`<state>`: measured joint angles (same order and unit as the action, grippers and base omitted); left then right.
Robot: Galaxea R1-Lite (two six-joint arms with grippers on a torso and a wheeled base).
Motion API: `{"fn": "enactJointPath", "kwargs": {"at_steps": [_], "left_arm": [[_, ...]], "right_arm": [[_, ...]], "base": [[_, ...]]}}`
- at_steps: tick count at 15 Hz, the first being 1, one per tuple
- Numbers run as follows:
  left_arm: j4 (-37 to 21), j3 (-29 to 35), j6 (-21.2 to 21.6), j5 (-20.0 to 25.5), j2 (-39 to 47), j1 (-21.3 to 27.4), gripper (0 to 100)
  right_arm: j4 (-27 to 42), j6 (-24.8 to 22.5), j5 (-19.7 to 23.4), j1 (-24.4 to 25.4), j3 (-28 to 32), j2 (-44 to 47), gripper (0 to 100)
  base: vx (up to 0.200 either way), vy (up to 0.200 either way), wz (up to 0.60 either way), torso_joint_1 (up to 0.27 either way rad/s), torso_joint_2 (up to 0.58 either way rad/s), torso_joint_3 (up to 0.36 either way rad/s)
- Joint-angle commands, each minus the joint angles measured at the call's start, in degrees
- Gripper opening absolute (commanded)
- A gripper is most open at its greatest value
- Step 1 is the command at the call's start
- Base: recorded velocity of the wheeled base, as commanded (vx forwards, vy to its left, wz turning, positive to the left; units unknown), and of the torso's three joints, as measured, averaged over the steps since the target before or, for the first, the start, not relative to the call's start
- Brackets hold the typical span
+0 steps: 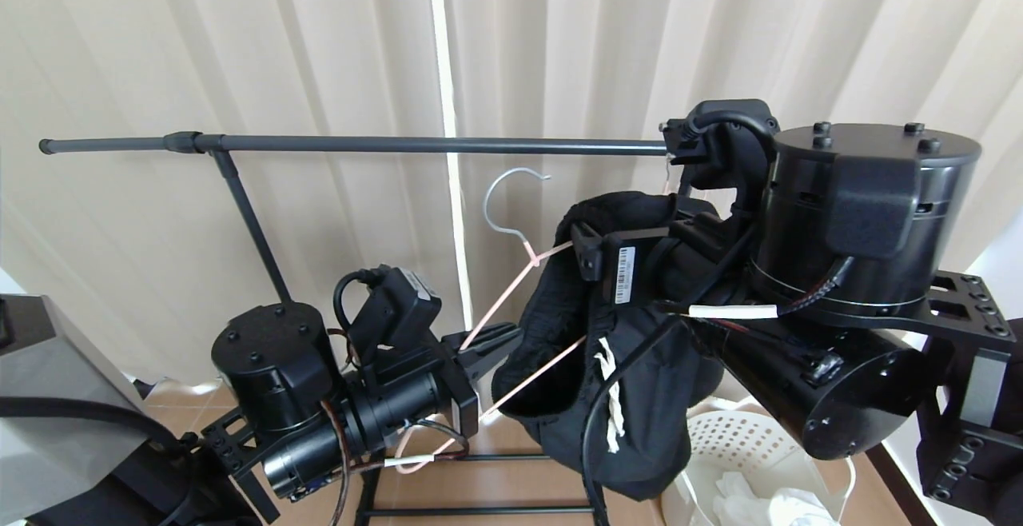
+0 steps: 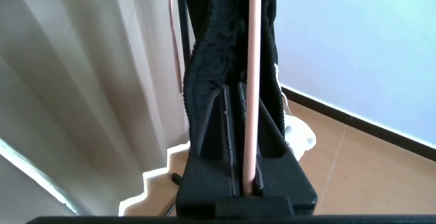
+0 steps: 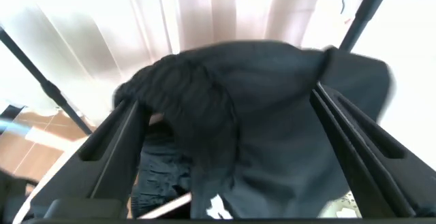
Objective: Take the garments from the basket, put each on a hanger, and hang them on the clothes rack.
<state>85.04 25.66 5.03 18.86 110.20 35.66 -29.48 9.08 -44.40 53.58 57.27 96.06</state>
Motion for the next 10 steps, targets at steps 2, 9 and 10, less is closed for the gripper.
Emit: {"fn": "enactJointPath", "kwargs": {"at_steps": [2, 9, 10], "left_arm": [[0.0, 1.1, -0.1, -0.1, 1.1, -1.3, 0], [0.4, 1.5, -0.9, 0.7, 0.9, -2.3, 0], [0.4, 1.1, -0.7, 1.4, 0.9, -2.4, 0]], "right_arm": [[0.2, -0.1, 0.1, 0.1, -0.6, -1.4, 100], [0.1, -2.6, 5.4, 1.4, -4.8, -5.4, 100], [0.0, -5.0, 9.2, 0.9, -7.2, -8.3, 100]], "base": [[0.000, 0.000, 0.00, 0.000, 0.00, 0.000], [0.000, 0.000, 0.00, 0.000, 0.00, 0.000], [0.000, 0.000, 0.00, 0.000, 0.00, 0.000]]}}
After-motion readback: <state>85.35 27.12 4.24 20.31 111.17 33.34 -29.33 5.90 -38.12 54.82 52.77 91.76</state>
